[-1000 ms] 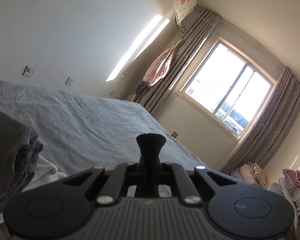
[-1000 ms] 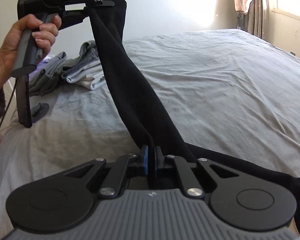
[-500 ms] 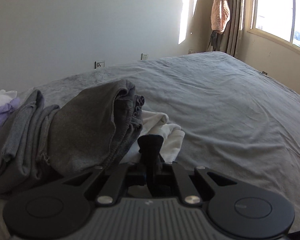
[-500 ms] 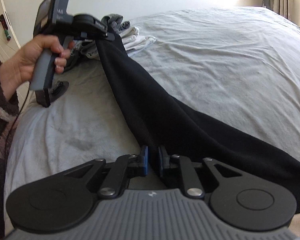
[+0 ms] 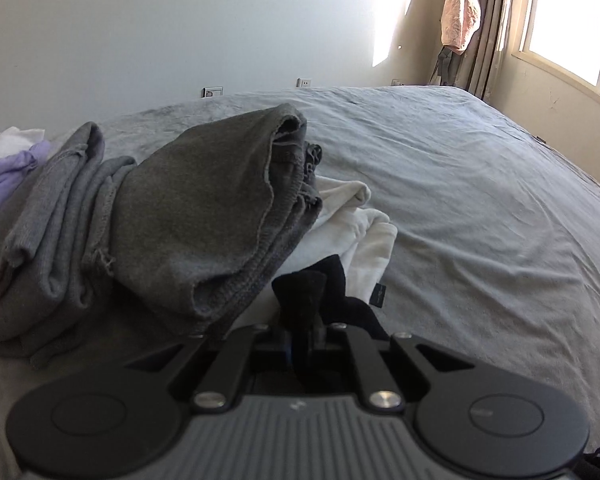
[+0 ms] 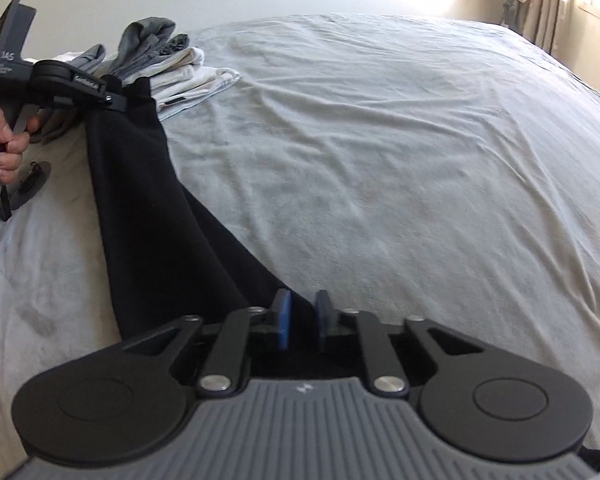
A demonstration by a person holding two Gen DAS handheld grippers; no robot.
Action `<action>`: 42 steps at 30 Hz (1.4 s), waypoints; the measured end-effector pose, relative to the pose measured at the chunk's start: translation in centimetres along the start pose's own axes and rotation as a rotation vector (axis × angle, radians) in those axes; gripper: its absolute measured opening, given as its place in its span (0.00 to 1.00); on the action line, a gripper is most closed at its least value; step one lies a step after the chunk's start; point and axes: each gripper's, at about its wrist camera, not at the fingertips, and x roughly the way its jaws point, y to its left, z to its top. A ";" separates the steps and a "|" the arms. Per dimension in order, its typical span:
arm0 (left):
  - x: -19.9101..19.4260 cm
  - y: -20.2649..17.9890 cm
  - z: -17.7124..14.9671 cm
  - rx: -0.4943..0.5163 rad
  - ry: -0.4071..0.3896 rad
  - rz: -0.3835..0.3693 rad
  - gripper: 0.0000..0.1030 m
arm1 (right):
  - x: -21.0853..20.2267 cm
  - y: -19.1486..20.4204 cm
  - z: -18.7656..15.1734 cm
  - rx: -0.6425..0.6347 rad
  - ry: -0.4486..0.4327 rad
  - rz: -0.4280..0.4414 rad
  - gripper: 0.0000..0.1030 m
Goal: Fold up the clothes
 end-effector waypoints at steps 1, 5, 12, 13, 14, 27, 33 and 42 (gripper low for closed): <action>-0.1 0.0 0.0 -0.002 -0.018 -0.009 0.06 | -0.1 0.2 0.1 -0.006 -0.012 -0.010 0.05; -1.1 0.8 -0.3 -0.055 -0.135 -0.061 0.06 | -2.0 0.1 -0.3 0.071 -0.195 -0.168 0.05; -0.4 0.1 -1.4 0.011 -0.171 -0.035 0.11 | 0.7 -0.5 -1.9 0.204 -0.219 -0.220 0.13; -0.4 0.1 -1.5 0.009 -0.175 -0.033 0.11 | 0.7 -0.4 -1.9 0.211 -0.228 -0.224 0.14; -0.4 0.2 -1.5 0.001 -0.179 -0.037 0.11 | 0.5 -0.5 -1.8 0.223 -0.230 -0.220 0.15; -3.7 -1.5 0.4 0.062 -0.222 0.098 0.31 | 3.4 5.5 3.6 0.119 -0.189 0.024 0.32; -4.7 -1.8 1.1 0.067 -0.207 -0.013 0.30 | 7.5 9.7 7.2 0.008 -0.179 0.018 0.34; -3.0 -1.9 0.2 0.090 -0.074 -0.165 0.18 | 4.9 6.9 8.5 0.116 -0.227 0.037 0.34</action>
